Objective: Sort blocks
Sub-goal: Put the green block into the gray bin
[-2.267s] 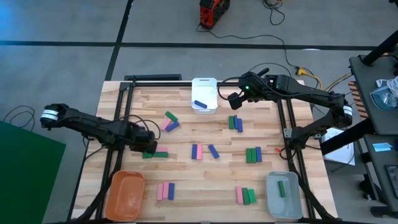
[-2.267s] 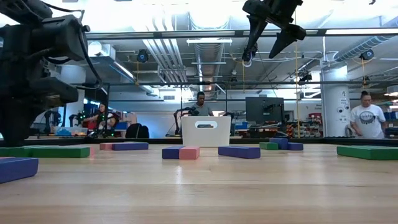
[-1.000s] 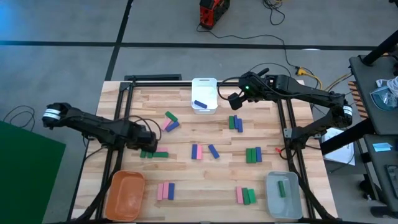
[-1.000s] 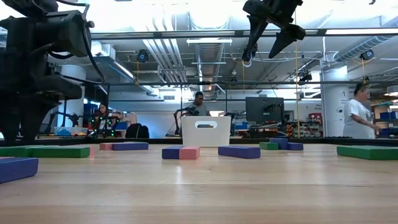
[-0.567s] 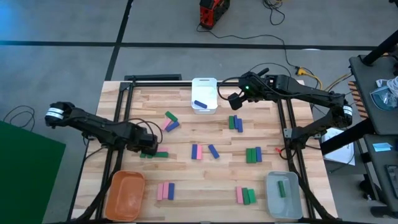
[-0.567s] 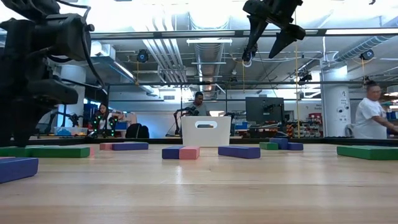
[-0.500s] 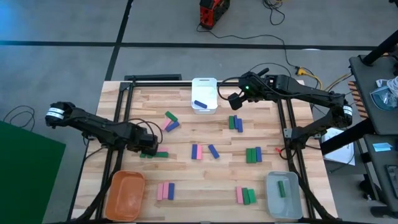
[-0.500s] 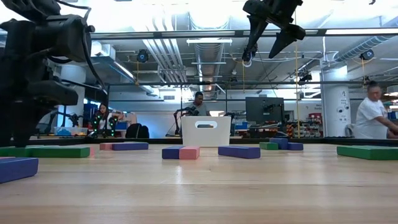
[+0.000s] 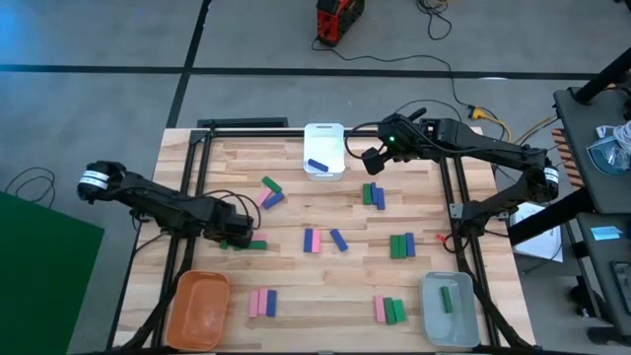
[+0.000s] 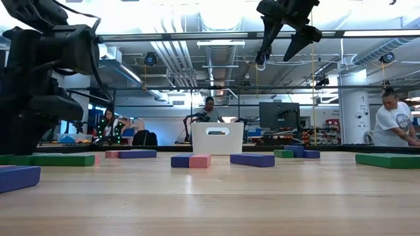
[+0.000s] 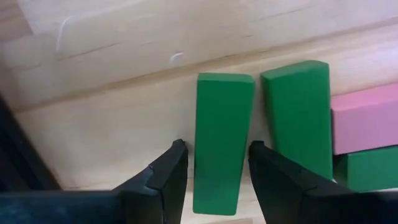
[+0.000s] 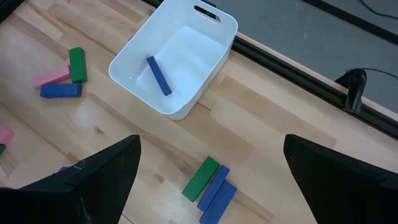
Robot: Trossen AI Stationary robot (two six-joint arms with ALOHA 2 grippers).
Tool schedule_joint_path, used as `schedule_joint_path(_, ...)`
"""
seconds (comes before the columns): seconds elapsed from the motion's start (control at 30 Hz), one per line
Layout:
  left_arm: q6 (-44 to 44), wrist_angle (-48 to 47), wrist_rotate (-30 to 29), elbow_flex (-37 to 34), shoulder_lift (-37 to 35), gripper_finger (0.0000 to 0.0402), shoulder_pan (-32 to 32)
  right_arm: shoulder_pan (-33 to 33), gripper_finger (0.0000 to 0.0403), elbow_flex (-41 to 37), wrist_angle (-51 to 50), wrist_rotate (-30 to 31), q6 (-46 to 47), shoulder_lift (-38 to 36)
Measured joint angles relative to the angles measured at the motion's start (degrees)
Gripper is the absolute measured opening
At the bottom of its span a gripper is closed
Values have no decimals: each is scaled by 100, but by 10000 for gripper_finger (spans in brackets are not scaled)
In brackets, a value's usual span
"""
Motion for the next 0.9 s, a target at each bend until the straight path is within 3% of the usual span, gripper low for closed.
schedule_joint_path(0.3,46,43,4,-20,-95,72,0,-1,386,1,0,0,-10,0)
schedule_joint_path(0.63,393,-574,328,156,-560,72,0,0,386,0,2,-1,-86,0)
schedule_joint_path(0.9,1435,-812,-96,847,-1234,72,2,0,386,0,2,-2,-249,0)
